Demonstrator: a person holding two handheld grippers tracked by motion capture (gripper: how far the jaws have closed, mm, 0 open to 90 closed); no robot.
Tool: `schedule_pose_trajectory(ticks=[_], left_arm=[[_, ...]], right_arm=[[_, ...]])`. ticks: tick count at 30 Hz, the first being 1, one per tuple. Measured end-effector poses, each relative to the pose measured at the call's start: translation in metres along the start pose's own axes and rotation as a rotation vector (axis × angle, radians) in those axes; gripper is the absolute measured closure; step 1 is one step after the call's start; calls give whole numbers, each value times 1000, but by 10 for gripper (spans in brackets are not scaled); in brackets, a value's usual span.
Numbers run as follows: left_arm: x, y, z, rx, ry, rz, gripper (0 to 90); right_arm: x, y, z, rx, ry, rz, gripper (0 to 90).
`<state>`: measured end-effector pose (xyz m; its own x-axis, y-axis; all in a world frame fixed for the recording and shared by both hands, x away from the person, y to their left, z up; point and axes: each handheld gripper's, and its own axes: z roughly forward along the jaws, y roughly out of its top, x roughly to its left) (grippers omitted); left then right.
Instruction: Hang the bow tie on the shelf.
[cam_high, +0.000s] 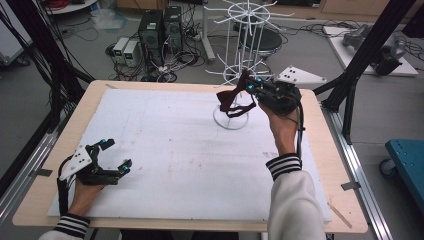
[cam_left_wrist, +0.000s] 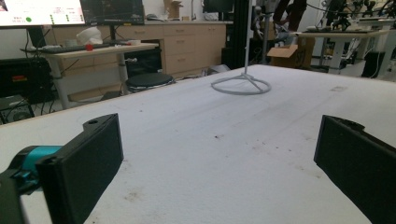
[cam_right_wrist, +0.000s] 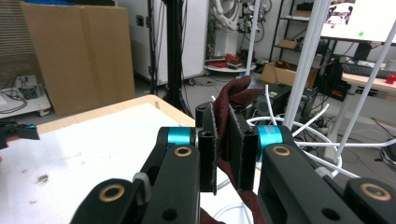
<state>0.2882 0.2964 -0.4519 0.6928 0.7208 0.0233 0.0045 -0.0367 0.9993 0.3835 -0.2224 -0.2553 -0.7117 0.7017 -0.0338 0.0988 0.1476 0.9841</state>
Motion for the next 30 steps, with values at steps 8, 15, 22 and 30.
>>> schedule_pose_trajectory(ticks=[8, 15, 22, 30], left_arm=[[0, 0, -1, -6, 0, 0, 17], [-1, 0, 0, -4, 0, 8, 17], [-1, 0, -1, -4, -2, 8, 17], [-1, 0, -1, -4, -3, 12, 18]], right_arm=[[-3, -3, 11, 27, -28, 3, 836], [-5, -6, 18, 48, -53, -3, 834], [-5, -9, 25, 67, -75, -5, 828], [-7, -13, 32, 85, -94, 6, 801]])
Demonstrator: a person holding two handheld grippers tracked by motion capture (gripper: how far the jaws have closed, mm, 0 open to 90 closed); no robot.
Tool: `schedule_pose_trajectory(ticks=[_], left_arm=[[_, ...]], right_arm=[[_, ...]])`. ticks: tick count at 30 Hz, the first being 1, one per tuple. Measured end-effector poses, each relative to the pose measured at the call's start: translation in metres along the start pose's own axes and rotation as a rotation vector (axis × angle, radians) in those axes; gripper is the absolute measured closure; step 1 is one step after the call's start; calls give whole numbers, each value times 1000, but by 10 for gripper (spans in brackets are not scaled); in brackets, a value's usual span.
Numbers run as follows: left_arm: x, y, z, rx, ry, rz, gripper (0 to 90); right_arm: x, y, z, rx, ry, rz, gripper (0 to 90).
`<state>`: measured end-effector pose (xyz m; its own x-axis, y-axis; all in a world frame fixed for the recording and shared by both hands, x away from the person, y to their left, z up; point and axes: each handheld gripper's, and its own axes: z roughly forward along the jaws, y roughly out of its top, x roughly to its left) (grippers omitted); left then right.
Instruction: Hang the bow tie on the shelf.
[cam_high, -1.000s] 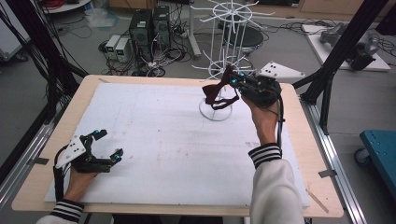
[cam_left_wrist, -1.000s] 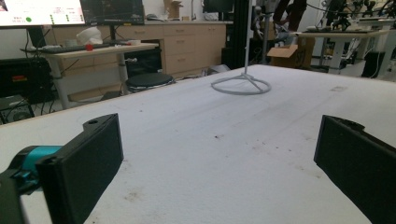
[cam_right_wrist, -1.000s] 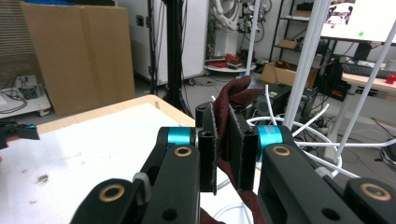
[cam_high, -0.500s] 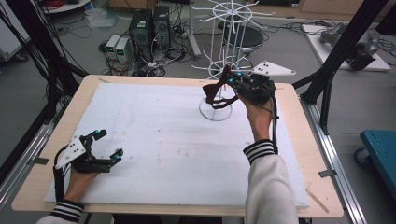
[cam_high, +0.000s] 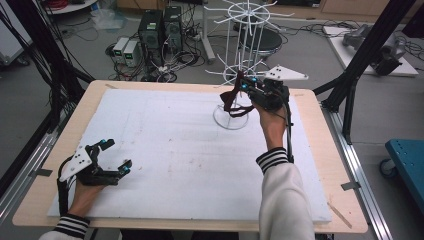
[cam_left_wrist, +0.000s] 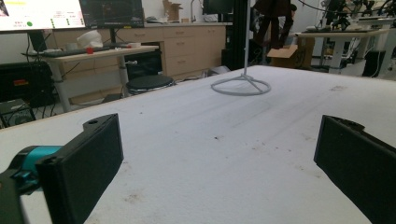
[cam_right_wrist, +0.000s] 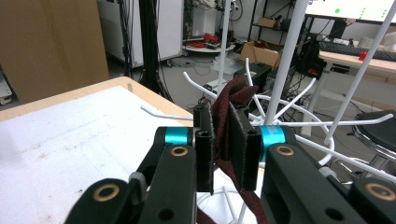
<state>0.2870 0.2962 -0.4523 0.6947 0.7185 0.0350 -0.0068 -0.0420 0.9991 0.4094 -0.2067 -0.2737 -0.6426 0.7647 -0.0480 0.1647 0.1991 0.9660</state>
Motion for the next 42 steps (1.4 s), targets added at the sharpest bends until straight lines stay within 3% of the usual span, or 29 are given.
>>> schedule_pose_trajectory(ticks=[9, 12, 16, 19, 20, 21, 25, 26, 29, 33, 42], left_arm=[[0, 0, 0, -1, 0, 0, 17], [0, 0, 0, -1, 0, -2, 18], [0, 0, 0, 0, -1, -1, 17], [0, 0, 0, 0, 0, 0, 17], [0, 0, 0, 0, -1, -1, 17], [0, 0, 0, -2, 0, -3, 18], [0, 0, 0, 0, 0, -3, 18], [1, 0, 0, -1, 3, -3, 18], [1, 0, 0, -5, 4, -13, 18], [1, 0, 0, -2, 6, -4, 17], [1, 0, -1, -7, 14, -12, 17]], right_arm=[[-3, -2, 1, -18, 9, 15, 759], [-3, -1, 0, -29, 8, 18, 689], [-2, -3, -1, -31, 14, 36, 514], [0, -6, -2, -52, 56, 40, 327], [0, -6, -2, -52, 56, 40, 327], [4, -8, -3, -57, 37, 30, 121], [8, -11, -7, -86, 44, 16, 73], [9, -12, -7, -94, 49, 26, 8], [10, -13, -10, -86, 64, 22, 6], [11, -15, -17, -115, 75, 17, 6], [12, -36, -44, -146, 82, 1, 6]])
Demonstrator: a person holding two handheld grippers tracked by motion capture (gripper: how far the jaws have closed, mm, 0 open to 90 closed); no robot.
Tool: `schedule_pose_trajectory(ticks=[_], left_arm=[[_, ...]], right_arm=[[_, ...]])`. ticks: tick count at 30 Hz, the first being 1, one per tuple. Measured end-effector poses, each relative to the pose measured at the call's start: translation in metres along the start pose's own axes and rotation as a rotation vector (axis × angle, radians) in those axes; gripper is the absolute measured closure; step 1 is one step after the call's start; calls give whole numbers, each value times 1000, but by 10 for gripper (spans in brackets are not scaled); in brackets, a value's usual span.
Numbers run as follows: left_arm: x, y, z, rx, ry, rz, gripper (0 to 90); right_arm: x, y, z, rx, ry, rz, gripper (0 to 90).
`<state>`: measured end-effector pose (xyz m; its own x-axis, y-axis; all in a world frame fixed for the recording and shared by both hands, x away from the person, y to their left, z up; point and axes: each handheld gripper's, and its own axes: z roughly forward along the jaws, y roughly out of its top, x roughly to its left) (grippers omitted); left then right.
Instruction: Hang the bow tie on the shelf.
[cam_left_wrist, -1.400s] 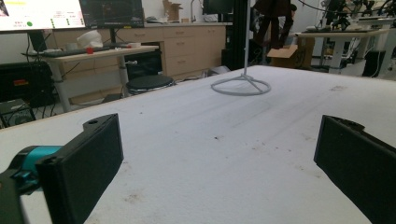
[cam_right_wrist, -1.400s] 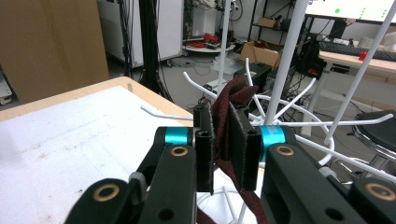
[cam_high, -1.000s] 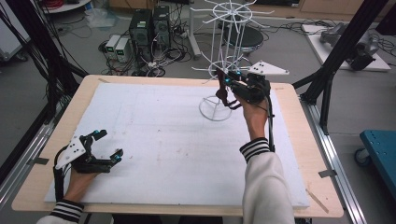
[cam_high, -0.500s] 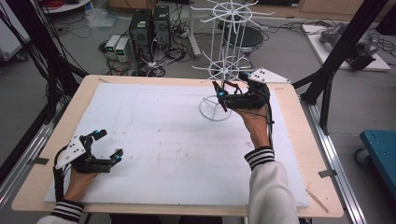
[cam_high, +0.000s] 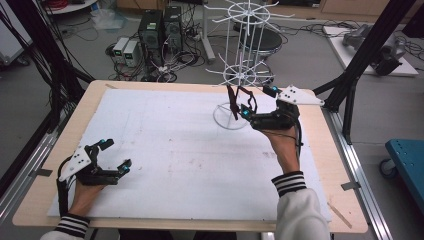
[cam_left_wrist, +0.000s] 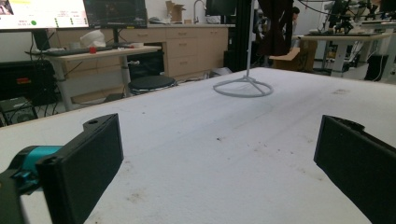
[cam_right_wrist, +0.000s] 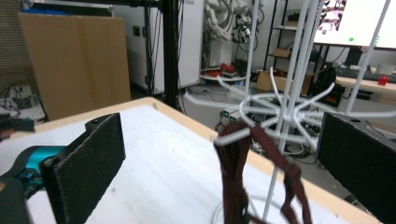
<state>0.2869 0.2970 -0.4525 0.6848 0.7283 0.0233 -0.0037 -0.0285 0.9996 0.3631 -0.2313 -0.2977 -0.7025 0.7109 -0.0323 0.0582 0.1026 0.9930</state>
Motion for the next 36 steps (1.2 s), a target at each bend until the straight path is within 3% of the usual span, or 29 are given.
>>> schedule_pose_trajectory(ticks=[2, 9, 15, 19, 27, 28, 31, 36], left_arm=[[0, 0, 0, 1, 0, -1, 18], [0, 0, -1, -8, 4, 3, 17], [0, 0, -1, -12, 6, -4, 17], [0, 0, -1, -13, 9, 0, 18], [-1, 0, -1, -16, 10, 2, 17], [-1, 0, -2, -17, 11, 3, 18], [-1, 0, -2, -19, 12, 8, 17], [-2, -1, -2, -22, 12, 16, 17]], right_arm=[[0, -2, -3, -2, 1, -7, 6], [15, -31, -41, -33, -28, -29, 6], [24, -51, -60, -45, -39, -44, 6], [27, -66, -69, -44, -52, -35, 6], [33, -112, -81, -39, -110, -16, 6], [35, -124, -82, -41, -126, -10, 6], [37, -134, -83, -43, -144, -15, 6], [39, -156, -84, -75, -162, -7, 6]])
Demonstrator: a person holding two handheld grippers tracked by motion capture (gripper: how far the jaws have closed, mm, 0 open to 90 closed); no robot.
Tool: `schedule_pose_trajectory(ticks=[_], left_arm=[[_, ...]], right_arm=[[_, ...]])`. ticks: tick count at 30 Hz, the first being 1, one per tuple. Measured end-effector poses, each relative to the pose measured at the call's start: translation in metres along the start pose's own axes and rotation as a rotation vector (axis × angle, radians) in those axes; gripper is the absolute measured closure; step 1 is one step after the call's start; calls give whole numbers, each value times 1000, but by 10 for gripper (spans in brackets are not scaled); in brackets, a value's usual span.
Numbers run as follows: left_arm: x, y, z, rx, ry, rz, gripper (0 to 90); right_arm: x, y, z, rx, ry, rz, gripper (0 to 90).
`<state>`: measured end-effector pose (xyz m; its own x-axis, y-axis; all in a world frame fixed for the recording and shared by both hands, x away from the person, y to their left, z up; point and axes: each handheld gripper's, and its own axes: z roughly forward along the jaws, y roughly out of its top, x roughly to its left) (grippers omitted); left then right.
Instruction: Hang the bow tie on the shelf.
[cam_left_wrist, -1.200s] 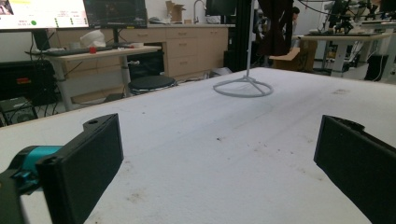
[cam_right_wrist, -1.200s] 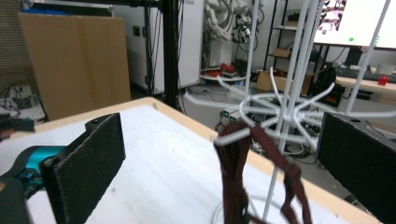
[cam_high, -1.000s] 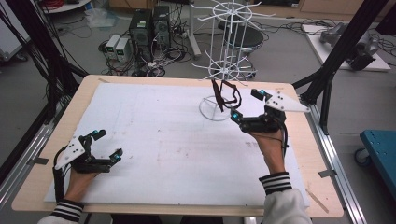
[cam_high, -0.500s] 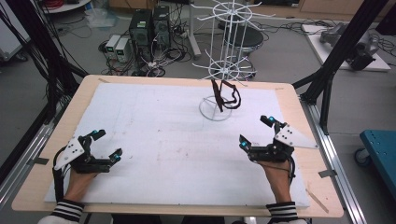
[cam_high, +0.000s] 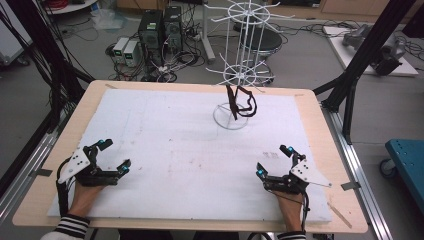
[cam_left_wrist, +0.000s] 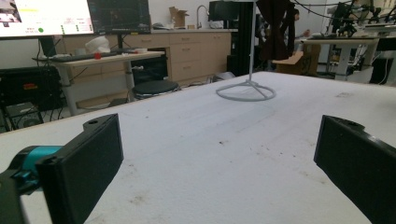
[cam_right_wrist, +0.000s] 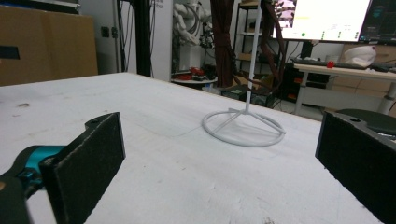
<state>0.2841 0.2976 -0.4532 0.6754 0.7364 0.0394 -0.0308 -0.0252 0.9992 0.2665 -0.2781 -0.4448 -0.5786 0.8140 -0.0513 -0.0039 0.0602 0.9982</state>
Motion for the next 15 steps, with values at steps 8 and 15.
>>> schedule_pose_trajectory(ticks=[8, 15], left_arm=[[-1, 0, -1, -12, 9, 1, 17], [-2, 0, -2, -11, 20, 13, 17]], right_arm=[[-2, -8, 1, 2, -3, 28, 6], [1, -8, 3, 10, -5, -13, 6]])
